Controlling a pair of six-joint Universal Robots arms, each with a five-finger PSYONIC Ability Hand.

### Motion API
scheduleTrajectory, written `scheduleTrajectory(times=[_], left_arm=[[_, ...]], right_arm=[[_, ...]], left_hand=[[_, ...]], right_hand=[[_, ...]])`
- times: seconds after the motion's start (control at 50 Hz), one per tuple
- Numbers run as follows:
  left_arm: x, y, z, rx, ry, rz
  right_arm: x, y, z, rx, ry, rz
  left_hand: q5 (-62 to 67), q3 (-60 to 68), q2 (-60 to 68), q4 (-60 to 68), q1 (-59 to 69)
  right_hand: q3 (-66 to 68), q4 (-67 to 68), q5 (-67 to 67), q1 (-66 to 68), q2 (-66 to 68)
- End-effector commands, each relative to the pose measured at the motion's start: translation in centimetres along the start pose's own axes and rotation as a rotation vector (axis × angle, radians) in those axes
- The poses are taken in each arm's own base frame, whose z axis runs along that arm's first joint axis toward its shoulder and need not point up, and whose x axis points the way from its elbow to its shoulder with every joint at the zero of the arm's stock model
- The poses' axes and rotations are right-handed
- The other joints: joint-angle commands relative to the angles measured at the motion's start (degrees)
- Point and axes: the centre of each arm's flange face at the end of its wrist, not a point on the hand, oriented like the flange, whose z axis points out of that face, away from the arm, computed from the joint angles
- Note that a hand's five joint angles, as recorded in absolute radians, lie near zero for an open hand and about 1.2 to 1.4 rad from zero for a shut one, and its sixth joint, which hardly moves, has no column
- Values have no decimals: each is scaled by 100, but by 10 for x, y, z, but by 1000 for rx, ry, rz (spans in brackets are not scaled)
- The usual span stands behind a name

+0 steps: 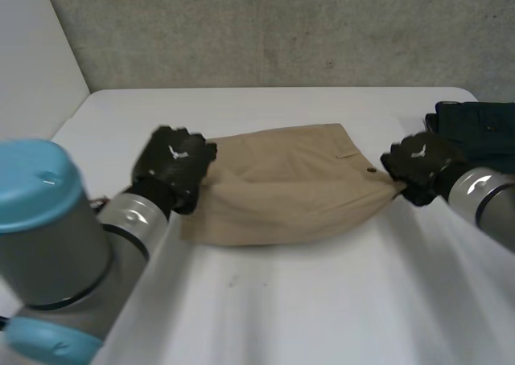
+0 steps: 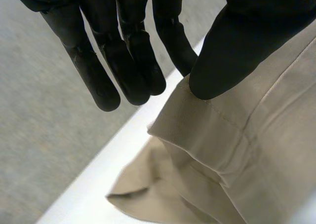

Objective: Fold the laundry.

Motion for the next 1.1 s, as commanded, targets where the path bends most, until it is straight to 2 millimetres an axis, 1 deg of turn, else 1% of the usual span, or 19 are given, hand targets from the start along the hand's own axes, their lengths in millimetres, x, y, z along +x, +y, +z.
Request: scheduleTrajectory(times=[0.02,0.14,0.18,0.26,0.32,0.34,0.42,0.48,0.52,0.56,0.58,0.64,0.68,0.74,0.78,0.8,0.88,1.0,1.1], left_arm=[[-24,-40,-32,40,-19,0],[-29,-46,-45,-5,0,3],[-29,-44,-46,-20,9,5],[-28,-34,-44,-58,15,4],[-29,-20,-36,-94,8,0],[-27,-8,-24,-122,6,-5],[-21,20,8,-156,-6,-8],[-17,28,21,-154,-8,-10],[-13,33,31,-149,-4,-7],[-11,35,35,-153,1,-6],[-8,39,36,-164,7,-5],[-5,40,34,-166,15,-5],[-5,35,27,-161,15,-7],[-8,26,7,-133,13,-8],[-8,25,-3,-130,13,-8],[-7,26,-10,-128,16,-5],[-2,33,-21,-137,28,-12],[6,46,-23,-170,76,-38],[21,67,-13,-229,152,-68]], right_arm=[[26,-55,-46,15,23,7],[29,-78,-74,6,8,8],[28,-79,-79,-9,-1,9],[22,-74,-78,-30,-28,26],[13,-66,-73,-52,-65,49],[5,-59,-65,-70,-95,70],[-11,-40,-36,-104,-121,123],[-16,-27,-19,-145,-80,119],[-18,-23,-12,-164,-57,110],[-24,-21,-6,-176,-34,95],[-25,-20,-5,-180,-26,94],[-27,-18,-2,-174,-8,89],[-29,-18,-2,-169,-8,89],[-32,-15,-3,-174,-16,93],[-34,-13,-4,-177,-20,94],[-36,-12,-4,-177,-24,93],[-38,-9,-4,-177,-22,94],[-41,-6,-5,-179,-26,95],[-46,-3,-7,-191,-42,99]], left_hand=[[1378,1197,1164,1136,1428],[1378,1197,1164,1136,1428],[1378,1197,1164,1136,1428],[1378,1197,1164,1136,1428],[1378,1197,1164,1136,1428],[1378,1197,1164,1136,1428],[1378,1197,1164,1136,1428],[1378,1197,1164,1136,1428],[345,163,131,102,394],[-1536,-1718,-1751,-1779,-1487],[-3012,-3193,-3226,-3254,-2962],[-3681,-3863,-3895,-3924,-3632],[-3817,-3999,-4031,-4060,-3768],[-3700,-3882,-3914,-3943,-3651],[-3549,-3731,-3763,-3792,-3500],[-3348,-3530,-3563,-3591,-3299],[-2860,-3042,-3075,-3103,-2811],[-2035,-2217,-2249,-2278,-1986],[-2268,-2450,-2483,-2511,-2219]], right_hand=[[1241,1198,1378,2545,1284],[1241,1198,1378,2545,1284],[1241,1198,1378,2545,1284],[1241,1198,1378,2545,1284],[1241,1198,1378,2545,1284],[1241,1198,1378,2545,1284],[1241,1198,1378,2545,1284],[1241,1198,1378,2545,1284],[1241,1198,1378,2545,1284],[1241,1198,1378,2545,1284],[1241,1198,1378,2545,1284],[1241,1198,1378,2545,1284],[1241,1198,1378,2545,1284],[1241,1198,1378,2545,1284],[1241,1198,1378,2545,1284],[1241,1198,1378,2545,1284],[1241,1198,1378,2545,1284],[1241,1198,1378,2545,1284],[1241,1198,1378,2545,1284]])
